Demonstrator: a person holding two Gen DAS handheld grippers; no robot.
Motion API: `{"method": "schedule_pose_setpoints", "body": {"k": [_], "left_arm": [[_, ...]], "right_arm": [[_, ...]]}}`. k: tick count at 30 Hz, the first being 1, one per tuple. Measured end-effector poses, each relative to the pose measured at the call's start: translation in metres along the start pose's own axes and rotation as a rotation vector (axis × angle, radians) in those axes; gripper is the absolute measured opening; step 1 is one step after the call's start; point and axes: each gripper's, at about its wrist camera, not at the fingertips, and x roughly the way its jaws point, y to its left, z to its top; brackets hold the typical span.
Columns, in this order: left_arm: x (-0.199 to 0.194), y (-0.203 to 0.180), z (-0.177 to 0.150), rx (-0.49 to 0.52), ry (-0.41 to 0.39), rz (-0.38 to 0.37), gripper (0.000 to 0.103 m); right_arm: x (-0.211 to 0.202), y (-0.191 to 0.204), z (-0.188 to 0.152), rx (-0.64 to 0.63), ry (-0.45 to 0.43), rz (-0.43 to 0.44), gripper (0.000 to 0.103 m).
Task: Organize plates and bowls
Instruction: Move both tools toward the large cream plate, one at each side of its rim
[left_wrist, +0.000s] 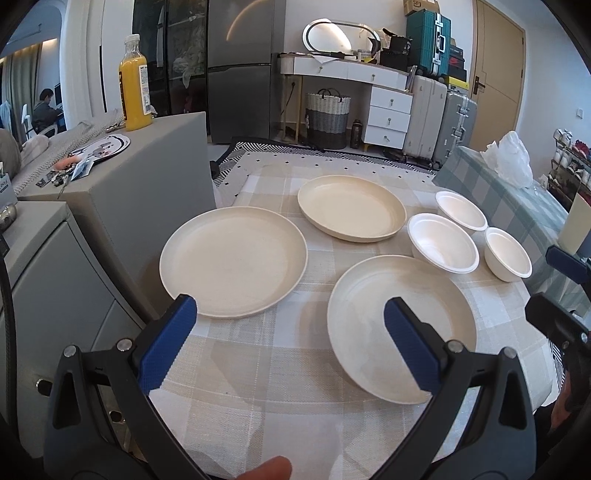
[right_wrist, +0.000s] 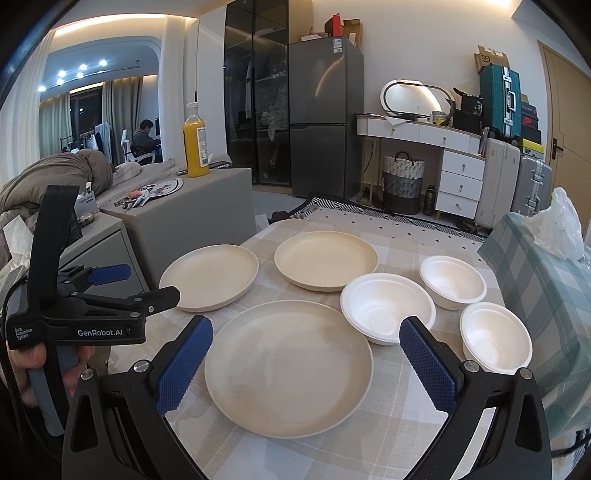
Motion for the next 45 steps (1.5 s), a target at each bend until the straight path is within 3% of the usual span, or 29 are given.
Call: {"method": "schedule_pose_setpoints", "body": {"k": [8, 19, 30, 45], "left_arm": [[-0.001, 0.021, 0.014, -0.045, -0.01, 0.034, 0.101], [0.007, 0.035, 0.047, 0.004, -0.021, 0.125, 0.101], [0.029, 0.06, 0.061, -0.042, 0.012, 0.119, 0.101], [0.071, 0.098, 0.063, -0.072, 0.102, 0.184, 0.101]], "right_arm": [[0.018, 0.014, 0.021, -0.031, 0.029, 0.016, 0.103], [0.047, 0.022, 0.052, -0.033, 0.056, 0.034, 0.103], [0.082, 0.031, 0.074, -0.042, 0.083, 0.062, 0.103], [0.134, 0.055, 0.091, -0.059, 0.135, 0.104, 0.103]]}}
